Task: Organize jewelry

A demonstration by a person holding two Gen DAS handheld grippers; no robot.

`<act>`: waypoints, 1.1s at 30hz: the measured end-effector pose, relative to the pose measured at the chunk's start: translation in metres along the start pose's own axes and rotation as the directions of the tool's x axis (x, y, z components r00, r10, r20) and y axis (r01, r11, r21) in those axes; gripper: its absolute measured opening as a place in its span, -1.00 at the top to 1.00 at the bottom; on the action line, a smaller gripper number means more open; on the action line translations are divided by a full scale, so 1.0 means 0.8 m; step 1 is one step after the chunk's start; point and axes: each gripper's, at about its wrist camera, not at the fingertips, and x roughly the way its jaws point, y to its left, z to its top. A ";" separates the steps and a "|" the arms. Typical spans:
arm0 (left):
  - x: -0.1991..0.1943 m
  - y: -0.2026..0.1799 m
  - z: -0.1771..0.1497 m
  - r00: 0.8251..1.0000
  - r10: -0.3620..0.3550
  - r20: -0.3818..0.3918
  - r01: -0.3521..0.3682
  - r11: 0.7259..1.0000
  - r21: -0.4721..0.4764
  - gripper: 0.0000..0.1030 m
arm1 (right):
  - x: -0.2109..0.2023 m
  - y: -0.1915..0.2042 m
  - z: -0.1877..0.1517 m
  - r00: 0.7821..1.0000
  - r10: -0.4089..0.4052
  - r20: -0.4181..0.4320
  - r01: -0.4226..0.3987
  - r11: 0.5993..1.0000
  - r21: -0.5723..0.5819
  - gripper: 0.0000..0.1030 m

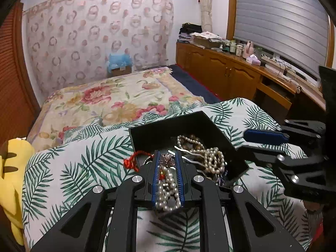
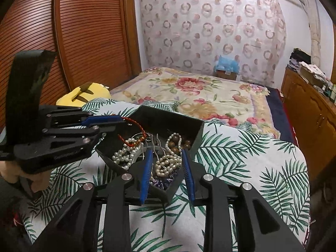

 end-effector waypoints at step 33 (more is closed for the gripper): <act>-0.082 0.027 -0.039 0.979 0.180 0.092 -0.165 0.975 -0.151 -0.85 | -0.050 0.004 -0.022 0.988 -0.108 0.107 0.100 0.991 0.084 -0.88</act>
